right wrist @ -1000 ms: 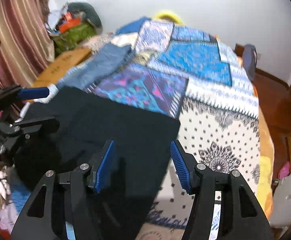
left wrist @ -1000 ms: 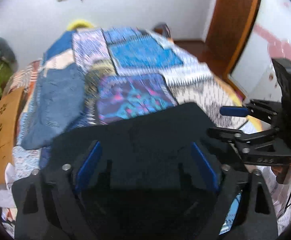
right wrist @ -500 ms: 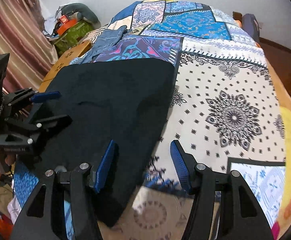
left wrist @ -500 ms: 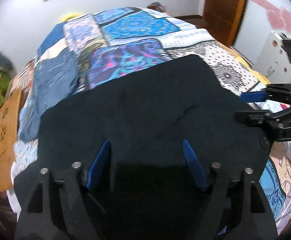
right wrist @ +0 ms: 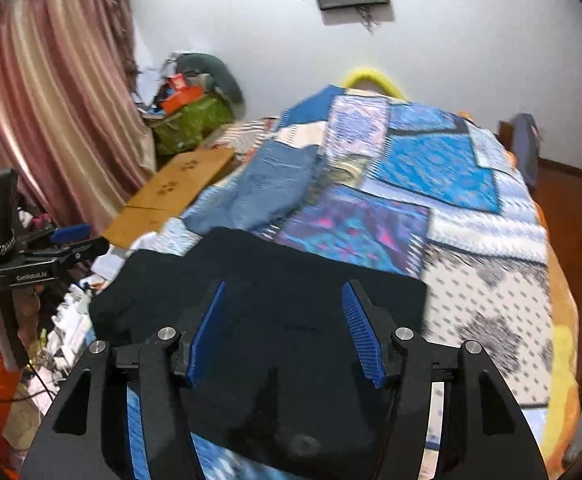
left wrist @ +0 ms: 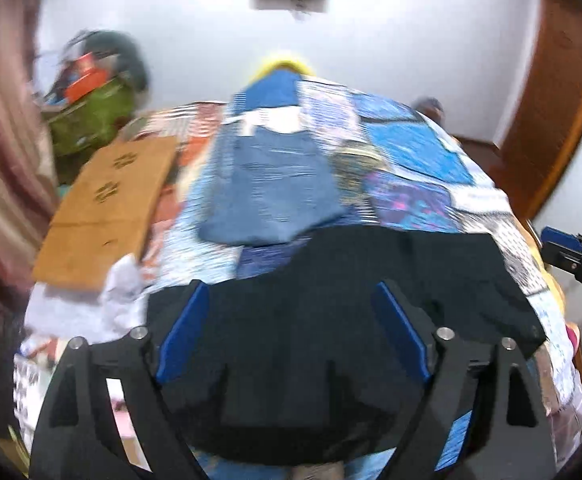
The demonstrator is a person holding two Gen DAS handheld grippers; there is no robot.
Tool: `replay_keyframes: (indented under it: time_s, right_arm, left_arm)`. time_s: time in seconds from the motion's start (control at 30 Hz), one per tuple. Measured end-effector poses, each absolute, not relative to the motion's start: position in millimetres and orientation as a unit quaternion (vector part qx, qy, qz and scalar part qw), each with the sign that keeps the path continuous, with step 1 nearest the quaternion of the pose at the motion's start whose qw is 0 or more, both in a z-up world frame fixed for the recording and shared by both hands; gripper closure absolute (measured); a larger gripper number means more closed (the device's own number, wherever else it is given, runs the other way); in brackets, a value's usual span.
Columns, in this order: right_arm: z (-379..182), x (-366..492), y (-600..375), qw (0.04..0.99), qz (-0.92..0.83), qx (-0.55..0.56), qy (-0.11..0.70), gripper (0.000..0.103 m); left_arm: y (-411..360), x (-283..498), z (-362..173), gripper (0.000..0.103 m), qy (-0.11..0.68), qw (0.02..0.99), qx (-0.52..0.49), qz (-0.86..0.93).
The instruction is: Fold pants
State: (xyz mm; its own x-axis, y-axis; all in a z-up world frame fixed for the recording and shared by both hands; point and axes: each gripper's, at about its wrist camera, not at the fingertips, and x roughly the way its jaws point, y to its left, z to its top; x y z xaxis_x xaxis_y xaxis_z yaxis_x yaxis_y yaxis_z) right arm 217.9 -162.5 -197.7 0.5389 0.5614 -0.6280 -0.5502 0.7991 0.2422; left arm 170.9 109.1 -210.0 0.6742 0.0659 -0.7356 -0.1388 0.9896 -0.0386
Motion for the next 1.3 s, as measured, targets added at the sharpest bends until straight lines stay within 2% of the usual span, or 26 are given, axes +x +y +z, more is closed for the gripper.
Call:
replay_keyframes:
  time_s: [0.13,0.3,0.47,0.57,0.67,1.0,1.07,1.13,1.17,1.3]
  right_arm:
    - [-206,221,-129,0.869,0.331,-0.004,0.368,0.047]
    - [-238,224,-98,0.845,0.329,-0.028,0.42,0.047]
    - [-272,219,-90,0.821,0.312,-0.062,0.474,0.047]
    - [-277,211,-92,0.823,0.314,-0.075,0.467,0.045]
    - [-275,207,-87,0.821,0.311,-0.104,0.466,0.044]
    - [-278,210,-85,0.821,0.312,-0.098,0.468,0.04]
    - [-278,211,-84,0.821,0.312,-0.096,0.468,0.04]
    - [-277,211,-84,0.821,0.313,-0.095,0.468,0.039]
    - [-277,212,-84,0.821,0.314,-0.094,0.468,0.039]
    - [-278,213,-85,0.821,0.317,-0.091,0.466,0.039]
  left_arm:
    - [170,146,-230,0.015,0.42,0.895,-0.123,0.085]
    - [222,114,-274,0.015,0.455,0.857,-0.225,0.088]
    - [233,92,-321,0.015,0.498,0.819,-0.269,0.087]
    - [233,84,-346,0.015,0.514,0.793,-0.322,0.059]
    - [231,80,-355,0.012,0.504,0.787,-0.35,0.054]
    - [246,106,-372,0.012,0.461,0.767,-0.446,0.021]
    - [246,115,-373,0.024,0.459,0.773,-0.436,0.038]
    - [245,122,-372,0.053,0.467,0.783,-0.404,0.072]
    - [242,126,-371,0.059,0.471,0.791,-0.379,0.096]
    - [237,132,-369,0.071,0.465,0.81,-0.337,0.117]
